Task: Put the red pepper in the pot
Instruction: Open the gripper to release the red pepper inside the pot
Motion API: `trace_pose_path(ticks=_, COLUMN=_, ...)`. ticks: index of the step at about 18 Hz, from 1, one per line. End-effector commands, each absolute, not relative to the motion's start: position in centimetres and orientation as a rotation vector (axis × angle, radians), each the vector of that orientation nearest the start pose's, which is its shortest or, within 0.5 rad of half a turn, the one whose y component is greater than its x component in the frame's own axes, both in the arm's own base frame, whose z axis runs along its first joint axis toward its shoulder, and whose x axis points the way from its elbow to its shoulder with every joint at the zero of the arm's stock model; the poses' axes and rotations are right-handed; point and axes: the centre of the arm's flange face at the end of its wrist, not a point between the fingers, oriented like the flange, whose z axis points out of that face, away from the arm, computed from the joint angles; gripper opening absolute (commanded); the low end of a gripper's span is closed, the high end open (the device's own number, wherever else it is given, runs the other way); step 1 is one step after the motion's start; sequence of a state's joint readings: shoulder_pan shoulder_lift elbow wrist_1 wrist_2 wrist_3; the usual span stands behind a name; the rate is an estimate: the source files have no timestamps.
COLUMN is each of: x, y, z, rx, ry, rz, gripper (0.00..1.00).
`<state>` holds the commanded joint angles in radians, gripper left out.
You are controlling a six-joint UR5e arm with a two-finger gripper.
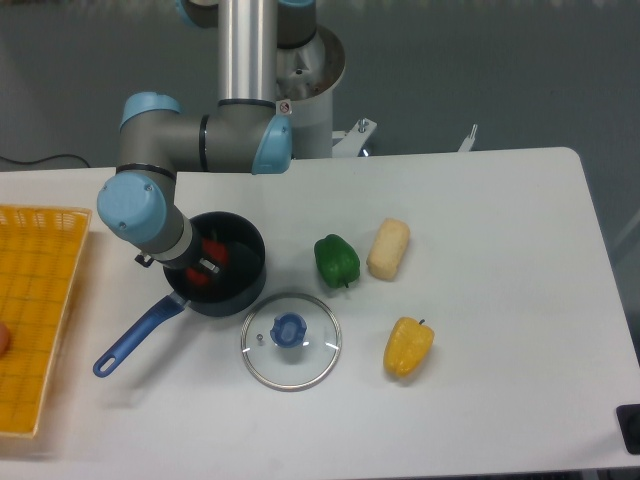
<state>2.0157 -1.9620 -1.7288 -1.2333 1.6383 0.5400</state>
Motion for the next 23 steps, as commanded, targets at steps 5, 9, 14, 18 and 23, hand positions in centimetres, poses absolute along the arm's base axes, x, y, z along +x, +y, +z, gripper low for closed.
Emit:
trace_pose_path(ticks=5, x=-13.3, y=57.2, z=23.1, rx=-3.365, ry=0.177, rz=-0.054, gripper=0.48)
trace_pose_path(ticks=9, x=-12.8, y=57.2, z=22.8, rx=-3.372, ry=0.192, rz=-0.044, gripper=0.48)
trace_pose_path(ticks=14, x=-12.8, y=57.2, z=22.4, rx=-3.377, ry=0.193, rz=-0.049, gripper=0.48)
trace_pose_path(ticks=18, x=-12.8, y=57.3, z=22.1, rx=-3.386, ry=0.169, rz=-0.044, gripper=0.48)
trace_pose_path(ticks=23, x=-12.8, y=57.2, z=22.0, rx=-3.393, ry=0.172, rz=-0.032, gripper=0.48)
